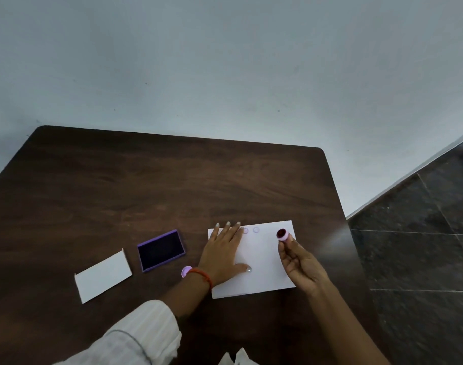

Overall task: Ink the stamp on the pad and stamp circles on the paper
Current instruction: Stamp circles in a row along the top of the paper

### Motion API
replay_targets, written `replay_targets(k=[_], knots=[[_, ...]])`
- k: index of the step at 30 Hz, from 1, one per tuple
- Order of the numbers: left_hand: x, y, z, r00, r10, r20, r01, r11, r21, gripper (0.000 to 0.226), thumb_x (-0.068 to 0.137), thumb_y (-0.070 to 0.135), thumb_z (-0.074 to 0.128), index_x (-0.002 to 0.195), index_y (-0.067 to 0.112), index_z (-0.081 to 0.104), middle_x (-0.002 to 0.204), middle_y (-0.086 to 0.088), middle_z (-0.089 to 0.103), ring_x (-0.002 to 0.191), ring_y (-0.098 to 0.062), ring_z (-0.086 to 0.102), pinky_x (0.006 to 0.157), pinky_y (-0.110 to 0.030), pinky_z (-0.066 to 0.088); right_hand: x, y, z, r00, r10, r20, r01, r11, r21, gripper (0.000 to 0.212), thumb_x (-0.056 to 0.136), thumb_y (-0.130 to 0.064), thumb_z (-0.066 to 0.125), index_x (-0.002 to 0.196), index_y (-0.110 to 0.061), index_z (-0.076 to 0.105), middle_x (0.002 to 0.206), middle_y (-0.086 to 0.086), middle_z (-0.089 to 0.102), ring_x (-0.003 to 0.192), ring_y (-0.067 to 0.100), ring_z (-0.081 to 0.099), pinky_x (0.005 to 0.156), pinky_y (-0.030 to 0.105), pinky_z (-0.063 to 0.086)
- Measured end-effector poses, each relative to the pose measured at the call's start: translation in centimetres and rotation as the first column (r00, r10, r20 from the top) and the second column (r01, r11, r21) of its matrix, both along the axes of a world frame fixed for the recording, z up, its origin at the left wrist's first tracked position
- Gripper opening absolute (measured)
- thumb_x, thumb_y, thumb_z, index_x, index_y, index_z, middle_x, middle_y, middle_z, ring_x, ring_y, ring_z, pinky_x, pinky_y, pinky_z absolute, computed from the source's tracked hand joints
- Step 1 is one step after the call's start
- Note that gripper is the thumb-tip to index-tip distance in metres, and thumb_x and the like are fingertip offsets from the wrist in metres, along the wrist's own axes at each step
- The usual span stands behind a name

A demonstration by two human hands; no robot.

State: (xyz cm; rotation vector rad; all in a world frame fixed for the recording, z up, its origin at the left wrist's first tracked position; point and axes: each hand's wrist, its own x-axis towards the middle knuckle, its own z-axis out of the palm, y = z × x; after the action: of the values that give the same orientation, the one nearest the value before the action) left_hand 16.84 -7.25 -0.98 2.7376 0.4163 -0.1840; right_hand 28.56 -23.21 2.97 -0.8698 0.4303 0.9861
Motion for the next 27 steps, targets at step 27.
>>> replay_targets(k=[27], knots=[[0.7,0.0,-0.1,0.996,0.044,-0.076,-0.051,0.995,-0.090,0.090,0.081,0.055,0.055,0.145,0.020,0.002,0.158,-0.003,-0.001,0.145,-0.022,-0.004,0.116,-0.037,-0.006,1.0,5.0,-0.8,0.135,0.862,0.489,0.287,0.438,-0.852,0.018,0.086,-0.015,0.060,0.103,-0.011,0.064,0.109,0.010,0.068,0.095,0.024,0.062,0.088,0.033,0.050]])
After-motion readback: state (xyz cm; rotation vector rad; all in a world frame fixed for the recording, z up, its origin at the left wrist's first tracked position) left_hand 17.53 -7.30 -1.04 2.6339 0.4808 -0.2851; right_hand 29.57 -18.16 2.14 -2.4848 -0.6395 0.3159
